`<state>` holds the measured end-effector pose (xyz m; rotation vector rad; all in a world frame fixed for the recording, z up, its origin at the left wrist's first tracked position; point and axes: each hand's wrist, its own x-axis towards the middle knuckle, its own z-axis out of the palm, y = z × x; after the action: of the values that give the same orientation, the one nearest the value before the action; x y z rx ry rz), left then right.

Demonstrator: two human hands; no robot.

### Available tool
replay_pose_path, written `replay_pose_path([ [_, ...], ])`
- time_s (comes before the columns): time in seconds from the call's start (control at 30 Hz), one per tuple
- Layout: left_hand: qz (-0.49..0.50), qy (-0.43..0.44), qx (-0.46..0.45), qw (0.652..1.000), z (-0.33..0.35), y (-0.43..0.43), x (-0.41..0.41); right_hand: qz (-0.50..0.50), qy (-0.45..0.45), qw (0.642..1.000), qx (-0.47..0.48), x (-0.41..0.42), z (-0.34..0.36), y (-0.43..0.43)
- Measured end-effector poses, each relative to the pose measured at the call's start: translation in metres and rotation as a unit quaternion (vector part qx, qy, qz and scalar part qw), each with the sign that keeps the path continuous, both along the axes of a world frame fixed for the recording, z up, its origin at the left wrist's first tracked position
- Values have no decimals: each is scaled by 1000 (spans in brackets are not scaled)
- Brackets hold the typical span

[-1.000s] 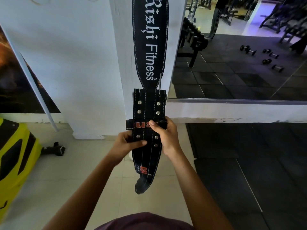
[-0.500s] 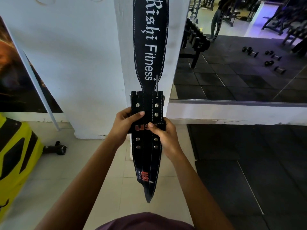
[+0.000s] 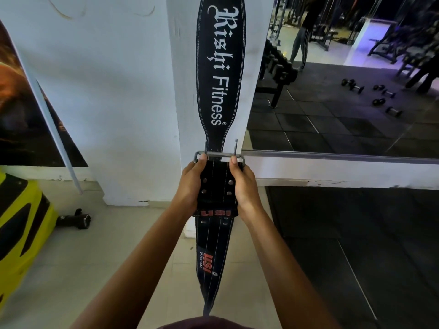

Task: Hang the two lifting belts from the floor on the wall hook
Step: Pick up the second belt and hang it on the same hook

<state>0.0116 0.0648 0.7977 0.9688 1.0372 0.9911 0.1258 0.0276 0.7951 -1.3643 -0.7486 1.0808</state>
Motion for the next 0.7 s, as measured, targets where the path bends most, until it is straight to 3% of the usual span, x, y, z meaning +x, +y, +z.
replay_pose_path([
  [0.2, 67, 11, -25, 997, 10, 2, -1, -32, 47, 998, -10, -11, 1, 0],
  [0.37, 33, -4, 27, 999, 7, -1, -4, -72, 27, 997, -11, -7, -2, 6],
  [0.47, 34, 38, 70, 996, 1, -2, -1, -78, 10, 997, -17, -7, -4, 7],
  [0.7, 47, 51, 140, 988, 35, 27, 6, -67, -37, 995, 66, -2, 36, 30],
])
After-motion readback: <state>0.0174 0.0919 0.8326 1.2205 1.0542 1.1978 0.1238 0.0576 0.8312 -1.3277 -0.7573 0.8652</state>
